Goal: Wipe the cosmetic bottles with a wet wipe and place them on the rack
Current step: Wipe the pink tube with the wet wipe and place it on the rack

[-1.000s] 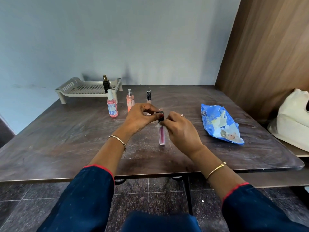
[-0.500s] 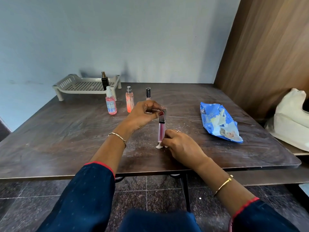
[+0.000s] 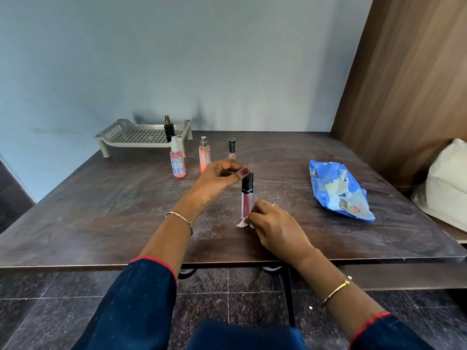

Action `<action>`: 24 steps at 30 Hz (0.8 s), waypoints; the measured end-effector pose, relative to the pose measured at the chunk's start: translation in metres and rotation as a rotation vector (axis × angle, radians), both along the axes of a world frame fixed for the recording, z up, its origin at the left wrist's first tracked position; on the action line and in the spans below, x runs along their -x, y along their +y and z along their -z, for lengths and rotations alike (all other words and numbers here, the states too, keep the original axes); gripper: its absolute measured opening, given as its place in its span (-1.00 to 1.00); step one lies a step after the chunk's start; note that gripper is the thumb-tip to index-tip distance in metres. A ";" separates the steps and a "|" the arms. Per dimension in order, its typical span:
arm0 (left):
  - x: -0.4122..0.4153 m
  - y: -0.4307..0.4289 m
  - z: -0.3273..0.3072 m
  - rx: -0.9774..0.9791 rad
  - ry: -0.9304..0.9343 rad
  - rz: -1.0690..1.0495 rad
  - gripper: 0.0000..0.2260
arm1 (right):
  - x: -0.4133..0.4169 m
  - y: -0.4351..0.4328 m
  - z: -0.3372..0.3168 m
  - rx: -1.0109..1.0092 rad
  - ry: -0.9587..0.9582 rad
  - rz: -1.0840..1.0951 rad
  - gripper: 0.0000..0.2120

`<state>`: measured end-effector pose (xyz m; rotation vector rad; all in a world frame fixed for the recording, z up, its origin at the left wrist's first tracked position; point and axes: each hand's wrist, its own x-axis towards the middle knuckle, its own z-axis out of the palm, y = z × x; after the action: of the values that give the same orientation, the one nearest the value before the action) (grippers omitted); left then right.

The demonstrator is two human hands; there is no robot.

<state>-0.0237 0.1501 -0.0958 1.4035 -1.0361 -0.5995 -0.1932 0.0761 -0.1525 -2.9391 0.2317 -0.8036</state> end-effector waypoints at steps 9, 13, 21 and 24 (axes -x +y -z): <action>0.002 0.003 0.001 0.032 0.053 0.039 -0.90 | -0.008 -0.004 -0.028 -0.296 -0.482 0.020 -0.86; 0.004 0.002 0.002 0.062 0.083 0.044 -0.90 | -0.026 -0.009 -0.040 -0.255 -0.612 0.055 -0.94; -0.001 0.001 0.005 0.058 0.117 -0.013 -0.85 | -0.026 -0.001 -0.015 -0.192 -0.495 0.092 -0.81; -0.002 0.003 0.006 0.048 0.123 -0.015 -0.79 | -0.016 0.004 0.000 -0.147 -0.418 0.089 -0.74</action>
<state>-0.0222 0.1527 -0.1020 1.3148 -0.9355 -0.6376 -0.1768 0.0806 -0.1527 -2.5648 0.3704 -1.3230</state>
